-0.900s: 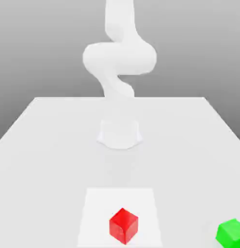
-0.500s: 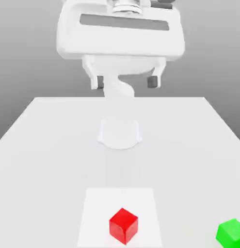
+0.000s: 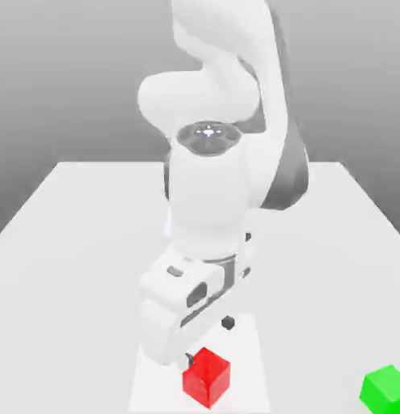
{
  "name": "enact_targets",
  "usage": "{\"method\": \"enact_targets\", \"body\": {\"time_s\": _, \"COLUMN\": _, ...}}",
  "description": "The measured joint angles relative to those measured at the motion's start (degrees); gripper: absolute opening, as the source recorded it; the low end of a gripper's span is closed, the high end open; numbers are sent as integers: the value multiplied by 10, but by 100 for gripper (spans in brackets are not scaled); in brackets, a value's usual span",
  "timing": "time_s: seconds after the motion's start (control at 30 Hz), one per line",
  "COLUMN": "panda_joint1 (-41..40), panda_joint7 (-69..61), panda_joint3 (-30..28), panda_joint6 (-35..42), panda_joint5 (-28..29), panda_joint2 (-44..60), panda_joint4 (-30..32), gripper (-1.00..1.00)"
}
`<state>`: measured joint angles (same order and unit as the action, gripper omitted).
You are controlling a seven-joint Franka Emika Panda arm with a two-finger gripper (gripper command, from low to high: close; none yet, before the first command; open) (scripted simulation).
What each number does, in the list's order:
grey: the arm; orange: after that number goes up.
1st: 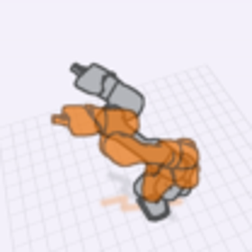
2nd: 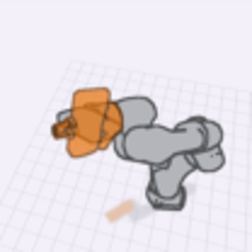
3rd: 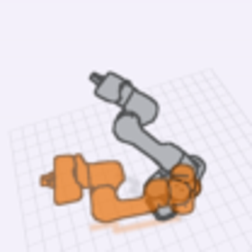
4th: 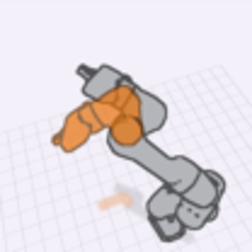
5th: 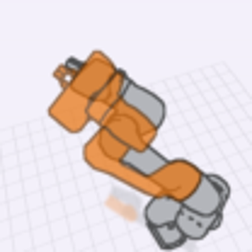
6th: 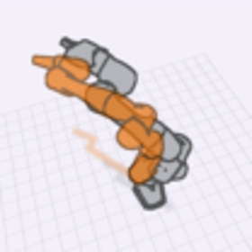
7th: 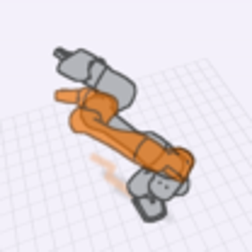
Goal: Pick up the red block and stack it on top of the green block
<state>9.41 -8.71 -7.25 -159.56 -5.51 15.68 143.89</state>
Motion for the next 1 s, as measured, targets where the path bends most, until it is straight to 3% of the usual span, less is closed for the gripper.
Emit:
{"method": "enact_targets", "body": {"time_s": 0.03, "panda_joint1": -5, "panda_joint7": -5, "panda_joint3": 7, "panda_joint6": -17, "panda_joint5": -5, "panda_joint2": 21, "panda_joint4": -3, "gripper": 0}}
{"method": "enact_targets", "body": {"time_s": 0.07, "panda_joint1": -11, "panda_joint7": -10, "panda_joint3": 13, "panda_joint6": -34, "panda_joint5": -12, "panda_joint2": 41, "panda_joint4": -6, "gripper": -100}}
{"method": "enact_targets", "body": {"time_s": 0.3, "panda_joint1": -13, "panda_joint7": -11, "panda_joint3": 15, "panda_joint6": -37, "panda_joint5": -13, "panda_joint2": 46, "panda_joint4": -7, "gripper": -100}}
{"method": "enact_targets", "body": {"time_s": 0.47, "panda_joint1": 0, "panda_joint7": 13, "panda_joint3": -1, "panda_joint6": 37, "panda_joint5": 19, "panda_joint2": -41, "panda_joint4": 6, "gripper": -100}}
{"method": "enact_targets", "body": {"time_s": 0.73, "panda_joint1": 121, "panda_joint7": 99, "panda_joint3": 81, "panda_joint6": 132, "panda_joint5": 58, "panda_joint2": -13, "panda_joint4": -118, "gripper": -100}}
{"method": "enact_targets", "body": {"time_s": 0.87, "panda_joint1": 165, "panda_joint7": 128, "panda_joint3": 101, "panda_joint6": 104, "panda_joint5": 75, "panda_joint2": 63, "panda_joint4": -165, "gripper": -100}}
{"method": "enact_targets", "body": {"time_s": 0.9, "panda_joint1": 167, "panda_joint7": 130, "panda_joint3": 101, "panda_joint6": 91, "panda_joint5": 78, "panda_joint2": 79, "panda_joint4": -168, "gripper": 100}}
{"method": "enact_targets", "body": {"time_s": 1.0, "panda_joint1": 167, "panda_joint7": 130, "panda_joint3": 101, "panda_joint6": 91, "panda_joint5": 78, "panda_joint2": 79, "panda_joint4": -168, "gripper": 100}}
